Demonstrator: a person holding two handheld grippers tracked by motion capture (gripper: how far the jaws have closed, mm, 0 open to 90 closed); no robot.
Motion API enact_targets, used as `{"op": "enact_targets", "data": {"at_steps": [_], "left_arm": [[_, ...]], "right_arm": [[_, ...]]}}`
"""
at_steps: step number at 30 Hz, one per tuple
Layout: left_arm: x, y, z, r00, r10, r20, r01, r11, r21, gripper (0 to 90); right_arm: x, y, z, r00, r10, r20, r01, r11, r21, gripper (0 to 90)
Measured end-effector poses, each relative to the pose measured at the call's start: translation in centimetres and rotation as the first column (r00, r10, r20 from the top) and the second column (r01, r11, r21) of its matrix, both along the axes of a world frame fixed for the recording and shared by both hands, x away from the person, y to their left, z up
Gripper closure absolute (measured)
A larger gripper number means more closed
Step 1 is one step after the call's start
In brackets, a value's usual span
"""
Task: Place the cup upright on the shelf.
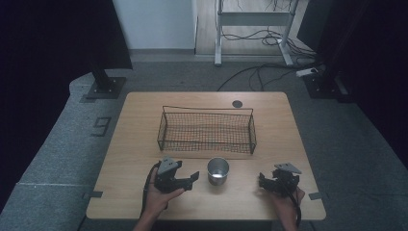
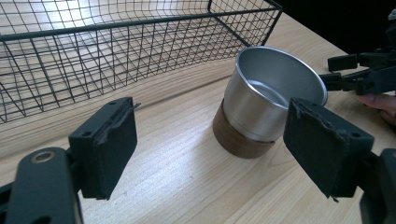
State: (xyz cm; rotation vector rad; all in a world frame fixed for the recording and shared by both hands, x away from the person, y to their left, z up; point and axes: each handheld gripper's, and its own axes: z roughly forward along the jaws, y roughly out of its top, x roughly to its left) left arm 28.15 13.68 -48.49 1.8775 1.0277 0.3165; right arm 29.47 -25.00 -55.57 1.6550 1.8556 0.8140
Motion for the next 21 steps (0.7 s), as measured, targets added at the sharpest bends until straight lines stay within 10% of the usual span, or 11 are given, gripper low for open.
{"op": "enact_targets", "data": {"at_steps": [21], "left_arm": [[0.0, -3.5, -0.4, 0.9959, -0.087, -0.026, 0.088, 0.9949, 0.05, 14.5]], "right_arm": [[0.0, 0.0, 0.0, 1.0, 0.001, 0.002, -0.001, 1.0, 0.0, 8.2]]}}
